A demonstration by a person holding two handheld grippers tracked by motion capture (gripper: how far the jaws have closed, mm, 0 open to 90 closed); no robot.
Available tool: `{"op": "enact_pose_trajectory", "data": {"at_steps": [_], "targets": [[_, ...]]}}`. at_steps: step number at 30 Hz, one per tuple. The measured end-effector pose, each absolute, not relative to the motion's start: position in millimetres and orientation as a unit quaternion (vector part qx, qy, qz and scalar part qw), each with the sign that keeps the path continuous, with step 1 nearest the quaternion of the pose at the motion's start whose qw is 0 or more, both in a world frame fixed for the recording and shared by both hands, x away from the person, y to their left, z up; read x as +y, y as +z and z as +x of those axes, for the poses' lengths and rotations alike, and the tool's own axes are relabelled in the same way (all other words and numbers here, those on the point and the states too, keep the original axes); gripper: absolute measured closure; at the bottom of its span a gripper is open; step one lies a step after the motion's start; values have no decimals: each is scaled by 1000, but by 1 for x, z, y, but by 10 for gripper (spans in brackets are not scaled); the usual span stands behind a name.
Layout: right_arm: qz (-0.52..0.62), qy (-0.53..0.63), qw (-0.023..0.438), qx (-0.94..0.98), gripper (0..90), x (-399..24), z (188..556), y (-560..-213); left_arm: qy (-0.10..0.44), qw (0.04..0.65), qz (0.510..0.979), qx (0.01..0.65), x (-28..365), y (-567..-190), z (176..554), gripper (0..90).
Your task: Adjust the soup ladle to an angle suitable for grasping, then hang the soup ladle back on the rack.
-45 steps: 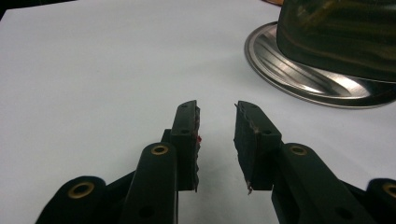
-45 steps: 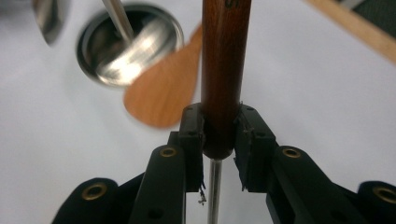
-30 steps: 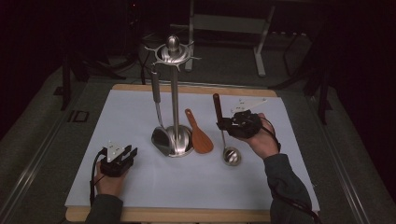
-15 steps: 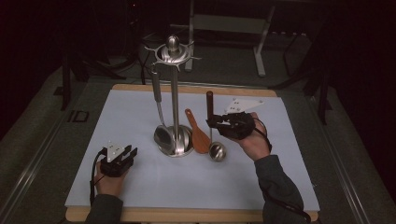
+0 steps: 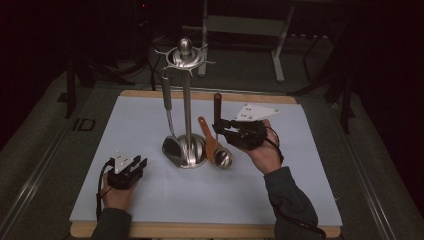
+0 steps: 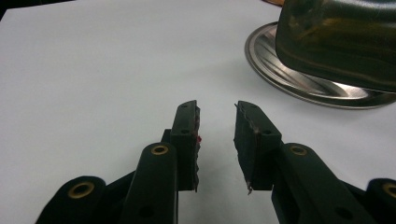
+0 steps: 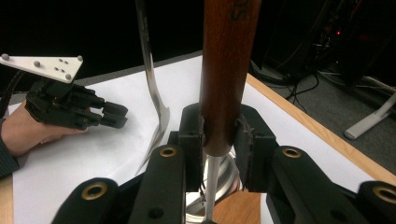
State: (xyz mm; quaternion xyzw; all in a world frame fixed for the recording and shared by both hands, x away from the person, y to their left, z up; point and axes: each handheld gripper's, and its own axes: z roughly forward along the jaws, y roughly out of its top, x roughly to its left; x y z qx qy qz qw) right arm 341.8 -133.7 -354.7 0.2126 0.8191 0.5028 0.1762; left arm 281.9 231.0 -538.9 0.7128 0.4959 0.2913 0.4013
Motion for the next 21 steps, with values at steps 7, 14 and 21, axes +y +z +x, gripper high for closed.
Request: {"op": "enact_pose_trajectory", "data": {"at_steps": [7,14,21], "targets": [[215,512,178,812,742,-128,338,-351,291,401,713,496,231,-539,282,702],[218,523,183,803,742,-120,334,-346,291,401,713,496,231,-539,282,702],[220,530,189,797,741,-114,331,-341,292,401,713,495,231,-539,282,702]]}}
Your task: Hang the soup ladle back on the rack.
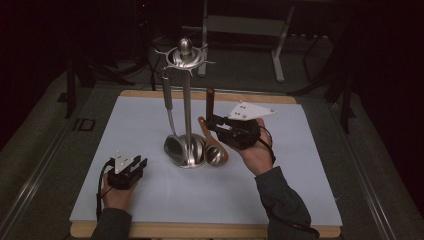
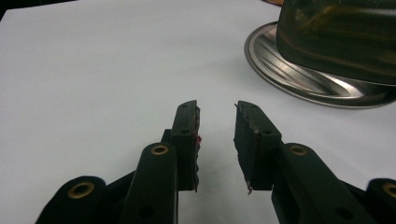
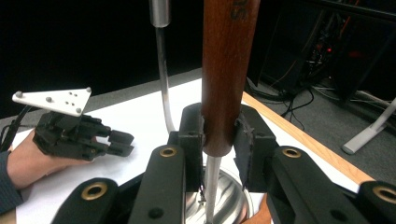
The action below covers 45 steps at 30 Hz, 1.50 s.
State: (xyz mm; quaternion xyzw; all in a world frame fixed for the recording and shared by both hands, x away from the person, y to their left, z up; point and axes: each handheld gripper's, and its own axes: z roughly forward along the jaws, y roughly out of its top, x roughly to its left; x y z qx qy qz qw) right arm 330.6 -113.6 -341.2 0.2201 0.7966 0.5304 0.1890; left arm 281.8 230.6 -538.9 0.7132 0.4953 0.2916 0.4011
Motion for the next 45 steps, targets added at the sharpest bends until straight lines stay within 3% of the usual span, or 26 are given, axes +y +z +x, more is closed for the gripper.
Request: {"op": "enact_pose_trajectory", "data": {"at_steps": [45], "targets": [[259,555,216,760,740,-72,320,-302,292,400,714,495,230,-539,282,702]]}}
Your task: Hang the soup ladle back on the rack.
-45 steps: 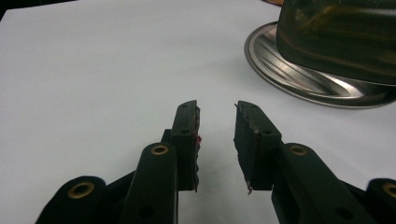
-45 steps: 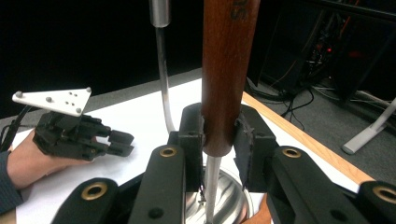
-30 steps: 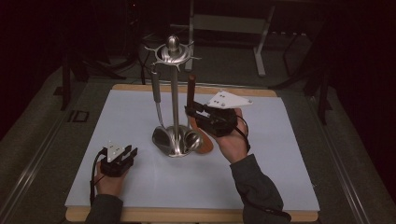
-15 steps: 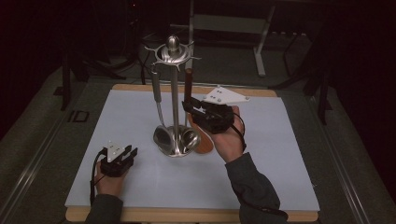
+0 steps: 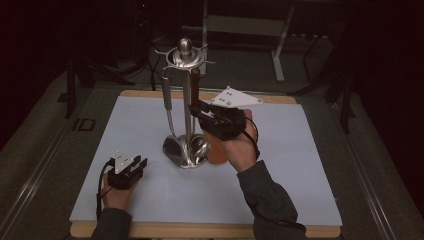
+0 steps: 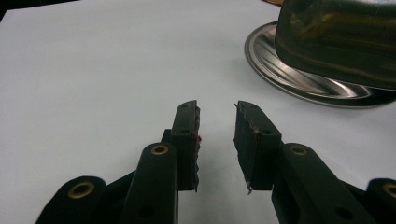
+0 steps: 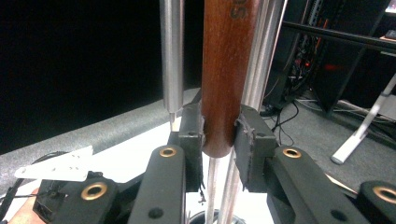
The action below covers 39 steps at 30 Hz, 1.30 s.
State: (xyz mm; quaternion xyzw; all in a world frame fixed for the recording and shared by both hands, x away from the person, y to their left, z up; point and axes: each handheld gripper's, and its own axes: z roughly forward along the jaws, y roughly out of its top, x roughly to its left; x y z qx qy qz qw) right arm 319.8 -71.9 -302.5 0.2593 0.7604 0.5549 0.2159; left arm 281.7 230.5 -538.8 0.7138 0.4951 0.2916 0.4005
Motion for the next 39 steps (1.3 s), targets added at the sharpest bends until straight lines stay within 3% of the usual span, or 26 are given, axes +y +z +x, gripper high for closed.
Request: {"op": "enact_pose_trajectory", "data": {"at_steps": [8,23,39], "targets": [[262,535,236,768,739,-66,323,-302,292,400,714,495,230,-539,282,702],[261,545,225,765,703,-66,328,-308,292,401,714,495,231,-539,282,702],[249,547,210,771,730,-64,332,-303,291,401,713,495,231,-539,282,702]]}}
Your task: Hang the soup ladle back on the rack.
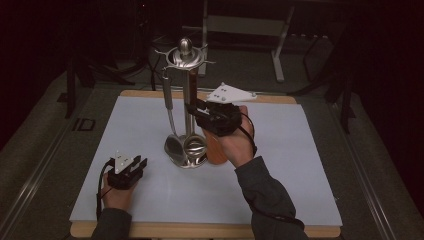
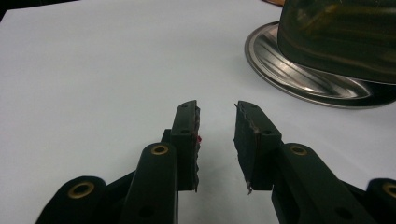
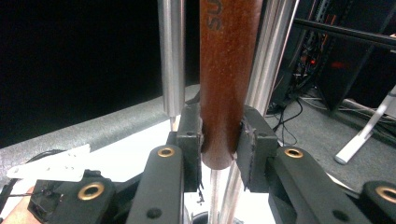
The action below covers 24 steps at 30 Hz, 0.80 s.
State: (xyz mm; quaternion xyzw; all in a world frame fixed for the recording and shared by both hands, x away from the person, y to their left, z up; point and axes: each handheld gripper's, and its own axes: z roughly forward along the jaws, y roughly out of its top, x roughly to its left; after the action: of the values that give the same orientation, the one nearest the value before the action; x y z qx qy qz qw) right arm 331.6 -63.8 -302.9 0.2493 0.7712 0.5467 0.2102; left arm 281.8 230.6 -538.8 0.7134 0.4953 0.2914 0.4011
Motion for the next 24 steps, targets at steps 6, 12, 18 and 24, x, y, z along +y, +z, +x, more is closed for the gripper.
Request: {"op": "enact_pose_trajectory", "data": {"at_steps": [6,12,18,24], "targets": [[250,547,206,772,729,-62,336,-298,291,401,714,495,231,-539,282,702],[251,544,200,775,721,-64,340,-304,291,401,714,495,231,-539,282,702],[246,552,199,771,670,-72,340,-305,292,400,714,495,231,-539,282,701],[239,546,202,777,614,-81,335,-309,292,399,714,495,230,-539,282,702]]}}
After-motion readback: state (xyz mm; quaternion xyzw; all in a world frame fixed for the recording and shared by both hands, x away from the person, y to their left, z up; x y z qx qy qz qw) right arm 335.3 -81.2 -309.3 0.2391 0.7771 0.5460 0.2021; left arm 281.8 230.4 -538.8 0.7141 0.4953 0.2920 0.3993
